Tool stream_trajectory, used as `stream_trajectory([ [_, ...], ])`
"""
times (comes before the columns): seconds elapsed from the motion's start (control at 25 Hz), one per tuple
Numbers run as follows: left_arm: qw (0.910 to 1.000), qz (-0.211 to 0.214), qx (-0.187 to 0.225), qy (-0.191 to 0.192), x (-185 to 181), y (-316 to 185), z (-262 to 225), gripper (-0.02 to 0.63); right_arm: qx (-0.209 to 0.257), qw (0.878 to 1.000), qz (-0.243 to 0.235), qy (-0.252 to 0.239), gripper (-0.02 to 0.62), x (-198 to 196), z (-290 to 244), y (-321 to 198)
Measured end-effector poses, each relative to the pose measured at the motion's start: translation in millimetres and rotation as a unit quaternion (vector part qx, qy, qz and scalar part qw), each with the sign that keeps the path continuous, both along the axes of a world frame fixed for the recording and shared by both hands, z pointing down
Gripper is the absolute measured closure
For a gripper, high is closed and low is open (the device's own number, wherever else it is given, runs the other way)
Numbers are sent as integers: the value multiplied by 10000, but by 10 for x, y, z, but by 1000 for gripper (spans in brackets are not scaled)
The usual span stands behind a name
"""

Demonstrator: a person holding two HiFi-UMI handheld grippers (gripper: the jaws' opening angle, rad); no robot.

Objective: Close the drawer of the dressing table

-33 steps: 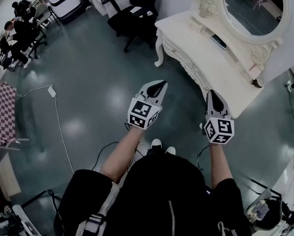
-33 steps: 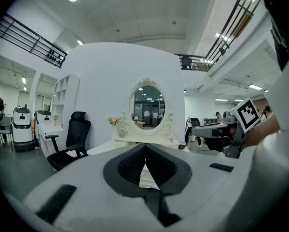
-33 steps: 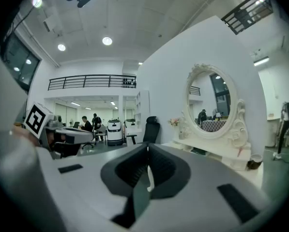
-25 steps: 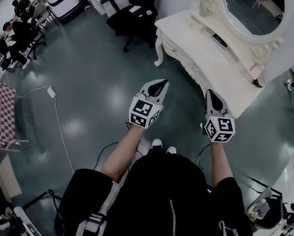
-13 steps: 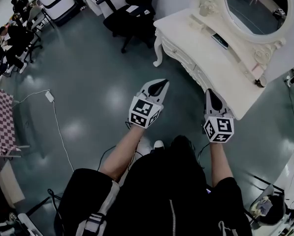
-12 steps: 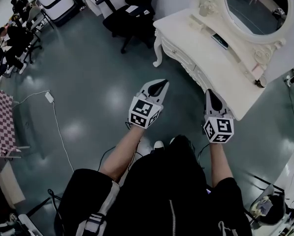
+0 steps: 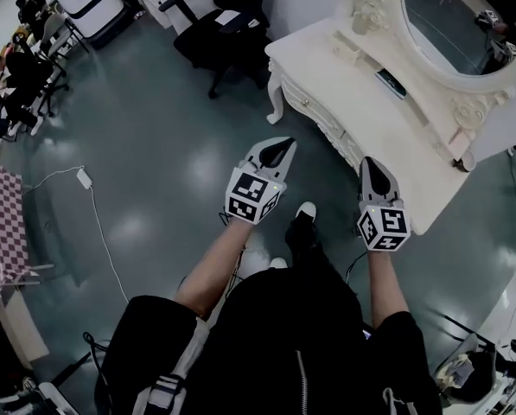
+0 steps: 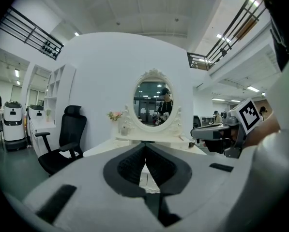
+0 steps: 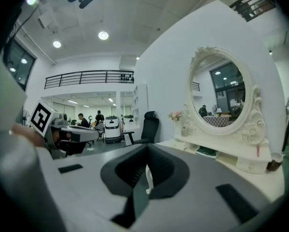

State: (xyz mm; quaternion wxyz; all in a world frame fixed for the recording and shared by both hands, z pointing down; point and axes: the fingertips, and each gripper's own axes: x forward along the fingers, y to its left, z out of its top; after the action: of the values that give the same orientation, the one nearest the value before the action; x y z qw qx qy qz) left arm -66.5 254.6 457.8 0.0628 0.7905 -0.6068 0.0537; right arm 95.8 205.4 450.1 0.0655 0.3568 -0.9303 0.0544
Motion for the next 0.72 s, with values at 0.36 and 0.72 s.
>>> stream_trajectory([
  [0.36, 9999, 63, -144, -10, -277, -1262, 5, 601, -80, 9999, 77, -13, 594, -304, -5, -1262],
  [0.72, 9989, 442, -175, -51, -144, -2393, -84, 601, -145, 9991, 392, 68, 594, -216, -12, -2208],
])
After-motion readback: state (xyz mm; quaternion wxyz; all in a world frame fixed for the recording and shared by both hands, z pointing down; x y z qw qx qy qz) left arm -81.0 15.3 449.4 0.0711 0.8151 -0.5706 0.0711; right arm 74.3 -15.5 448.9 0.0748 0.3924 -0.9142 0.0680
